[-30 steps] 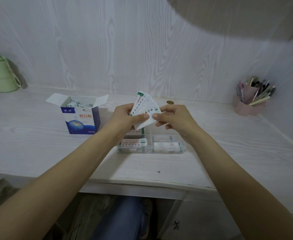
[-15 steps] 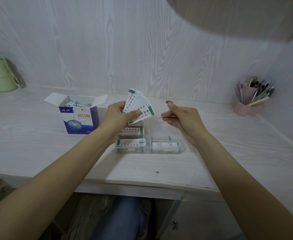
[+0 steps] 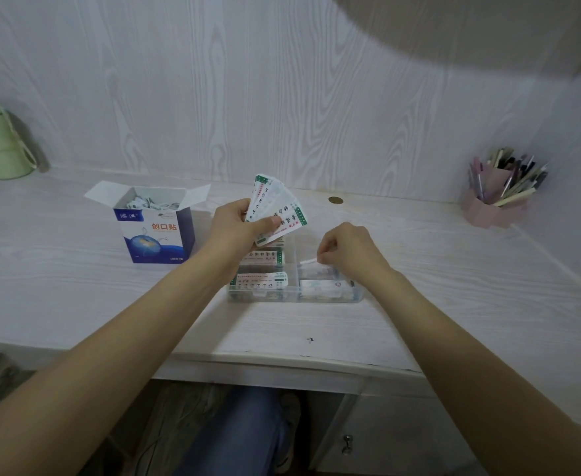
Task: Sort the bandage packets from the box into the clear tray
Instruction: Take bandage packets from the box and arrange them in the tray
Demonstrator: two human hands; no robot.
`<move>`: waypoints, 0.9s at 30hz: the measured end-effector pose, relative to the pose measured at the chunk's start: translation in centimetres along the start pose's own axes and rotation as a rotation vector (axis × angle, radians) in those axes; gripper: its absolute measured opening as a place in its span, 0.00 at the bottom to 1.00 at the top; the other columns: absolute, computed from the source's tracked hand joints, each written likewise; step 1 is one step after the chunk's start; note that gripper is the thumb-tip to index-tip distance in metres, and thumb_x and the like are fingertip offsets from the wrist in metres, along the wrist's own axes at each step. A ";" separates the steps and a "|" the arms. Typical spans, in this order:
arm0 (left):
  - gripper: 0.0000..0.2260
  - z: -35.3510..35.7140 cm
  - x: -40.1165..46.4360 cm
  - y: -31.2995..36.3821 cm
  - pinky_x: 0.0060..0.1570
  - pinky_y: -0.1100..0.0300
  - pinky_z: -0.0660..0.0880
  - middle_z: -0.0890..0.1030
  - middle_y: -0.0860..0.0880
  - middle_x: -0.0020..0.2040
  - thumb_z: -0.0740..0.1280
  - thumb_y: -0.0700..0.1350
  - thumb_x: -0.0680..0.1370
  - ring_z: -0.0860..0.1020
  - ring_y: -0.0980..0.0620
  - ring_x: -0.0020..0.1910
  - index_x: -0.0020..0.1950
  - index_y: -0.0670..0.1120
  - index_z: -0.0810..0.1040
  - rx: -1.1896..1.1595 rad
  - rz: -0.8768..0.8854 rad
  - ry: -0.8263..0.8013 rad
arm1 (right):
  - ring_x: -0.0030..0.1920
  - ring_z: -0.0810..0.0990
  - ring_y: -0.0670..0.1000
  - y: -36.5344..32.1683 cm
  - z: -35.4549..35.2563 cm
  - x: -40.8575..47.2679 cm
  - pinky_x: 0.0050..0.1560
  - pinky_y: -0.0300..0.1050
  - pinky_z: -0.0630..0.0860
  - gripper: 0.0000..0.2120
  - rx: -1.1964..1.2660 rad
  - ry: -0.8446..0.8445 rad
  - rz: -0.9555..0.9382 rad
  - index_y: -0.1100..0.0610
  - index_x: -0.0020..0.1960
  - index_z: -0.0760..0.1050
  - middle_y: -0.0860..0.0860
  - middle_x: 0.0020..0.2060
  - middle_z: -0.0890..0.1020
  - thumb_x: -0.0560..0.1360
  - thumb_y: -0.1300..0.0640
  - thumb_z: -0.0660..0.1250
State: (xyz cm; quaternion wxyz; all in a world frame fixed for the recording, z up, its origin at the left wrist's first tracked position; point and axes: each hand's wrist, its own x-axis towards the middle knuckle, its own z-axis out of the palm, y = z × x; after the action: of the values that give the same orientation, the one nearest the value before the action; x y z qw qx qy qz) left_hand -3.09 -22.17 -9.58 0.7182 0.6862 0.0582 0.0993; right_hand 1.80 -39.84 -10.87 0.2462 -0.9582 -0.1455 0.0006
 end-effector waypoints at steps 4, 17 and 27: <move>0.08 -0.1 -0.1 -0.1 0.50 0.53 0.80 0.82 0.50 0.45 0.71 0.36 0.73 0.82 0.50 0.44 0.48 0.48 0.78 0.039 0.022 0.007 | 0.35 0.80 0.54 -0.6 0.3 -0.2 0.35 0.43 0.73 0.09 -0.168 -0.043 0.000 0.58 0.40 0.79 0.53 0.34 0.79 0.76 0.57 0.65; 0.09 -0.2 -0.2 0.1 0.49 0.54 0.80 0.82 0.51 0.44 0.71 0.36 0.73 0.81 0.51 0.43 0.45 0.50 0.77 0.048 0.045 0.004 | 0.30 0.72 0.53 -0.9 0.5 -1.2 0.33 0.46 0.68 0.22 -0.235 -0.144 -0.112 0.62 0.35 0.70 0.55 0.31 0.75 0.82 0.49 0.55; 0.10 -0.2 -0.4 0.3 0.48 0.55 0.80 0.82 0.51 0.44 0.72 0.36 0.73 0.81 0.50 0.44 0.47 0.50 0.78 0.046 0.022 -0.027 | 0.41 0.82 0.46 -1.4 -1.4 -1.8 0.41 0.37 0.78 0.06 0.845 0.013 -0.060 0.55 0.49 0.81 0.50 0.41 0.84 0.77 0.55 0.67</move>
State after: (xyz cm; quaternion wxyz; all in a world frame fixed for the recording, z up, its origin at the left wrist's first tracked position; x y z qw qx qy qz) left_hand -3.57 -22.04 -9.35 0.7019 0.7043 0.0430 0.0967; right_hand -0.19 -39.79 -9.10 0.6181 -0.7685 -0.1588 0.0468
